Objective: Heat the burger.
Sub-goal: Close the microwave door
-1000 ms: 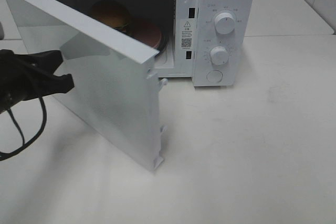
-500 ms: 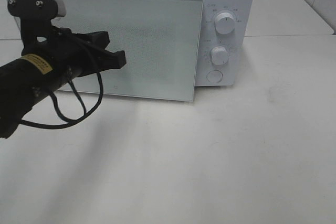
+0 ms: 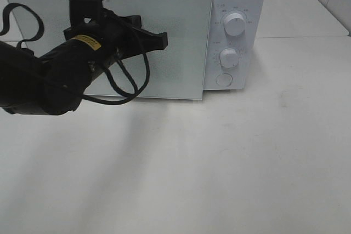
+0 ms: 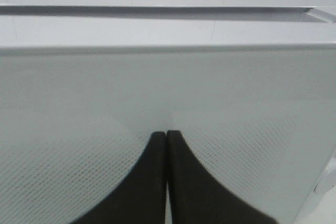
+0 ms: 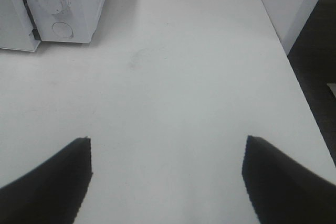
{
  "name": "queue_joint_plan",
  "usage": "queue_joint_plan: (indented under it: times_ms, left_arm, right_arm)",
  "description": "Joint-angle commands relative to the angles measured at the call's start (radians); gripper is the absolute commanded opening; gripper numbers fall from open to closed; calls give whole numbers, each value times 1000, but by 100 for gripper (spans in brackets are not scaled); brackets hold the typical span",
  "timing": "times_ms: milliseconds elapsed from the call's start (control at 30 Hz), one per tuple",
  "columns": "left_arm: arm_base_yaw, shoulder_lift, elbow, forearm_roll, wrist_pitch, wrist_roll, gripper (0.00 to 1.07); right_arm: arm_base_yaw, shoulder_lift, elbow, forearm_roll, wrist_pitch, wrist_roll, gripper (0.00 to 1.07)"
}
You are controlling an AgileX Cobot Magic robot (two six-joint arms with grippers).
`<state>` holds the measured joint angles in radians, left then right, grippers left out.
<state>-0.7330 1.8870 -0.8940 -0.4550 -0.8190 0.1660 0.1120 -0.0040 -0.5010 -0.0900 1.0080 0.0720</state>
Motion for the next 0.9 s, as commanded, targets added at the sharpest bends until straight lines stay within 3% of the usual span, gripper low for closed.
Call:
queue_joint_plan:
  times_ms: [33,567,900]
  left_arm:
    - [-7,20,-50,-20,8,17,0]
    - [8,114,-263,-126,86,117,0]
    - [10,107,-280,-102,154,118,0]
  right_arm:
    - [-6,-32,3,-5,-14,-1,76]
    - [-6,-32,3,-5,-14,-1,76]
    - [-6,-32,3,-5,-14,-1,76]
